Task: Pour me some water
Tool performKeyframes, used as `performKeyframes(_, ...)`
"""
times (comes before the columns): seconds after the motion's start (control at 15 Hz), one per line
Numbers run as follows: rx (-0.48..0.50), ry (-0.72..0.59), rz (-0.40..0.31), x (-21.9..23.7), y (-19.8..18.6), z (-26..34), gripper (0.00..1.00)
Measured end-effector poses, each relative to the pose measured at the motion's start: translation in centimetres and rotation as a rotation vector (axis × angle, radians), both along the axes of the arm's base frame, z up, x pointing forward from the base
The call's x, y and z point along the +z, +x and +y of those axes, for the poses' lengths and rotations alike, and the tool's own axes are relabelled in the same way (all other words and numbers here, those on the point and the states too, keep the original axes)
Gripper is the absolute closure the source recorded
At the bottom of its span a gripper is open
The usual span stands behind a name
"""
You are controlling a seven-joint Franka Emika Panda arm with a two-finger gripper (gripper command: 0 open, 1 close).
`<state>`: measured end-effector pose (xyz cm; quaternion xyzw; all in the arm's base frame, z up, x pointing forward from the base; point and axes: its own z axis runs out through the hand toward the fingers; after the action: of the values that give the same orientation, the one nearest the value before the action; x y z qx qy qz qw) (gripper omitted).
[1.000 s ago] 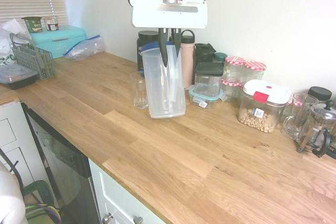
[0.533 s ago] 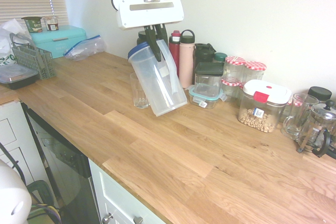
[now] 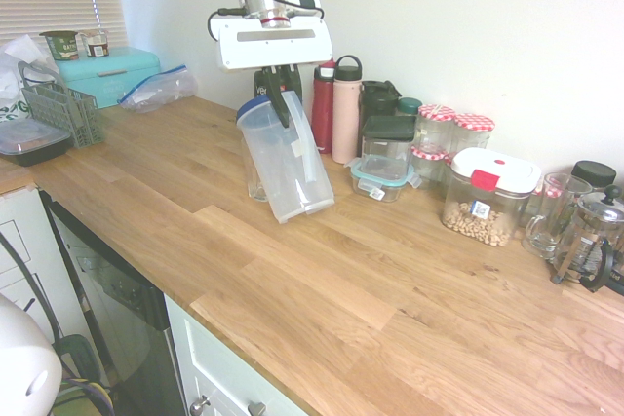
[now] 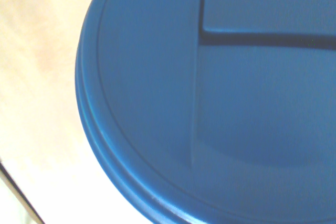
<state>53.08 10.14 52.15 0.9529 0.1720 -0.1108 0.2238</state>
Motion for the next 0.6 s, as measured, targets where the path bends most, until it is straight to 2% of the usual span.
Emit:
performKeyframes(0.4, 0.033, -0.068, 0.027, 0.6, 0.6, -1.2, 1.00)
performKeyframes(0.6, 0.057, -0.102, 0.073, 0.6, 0.2, -1.4, 1.00)
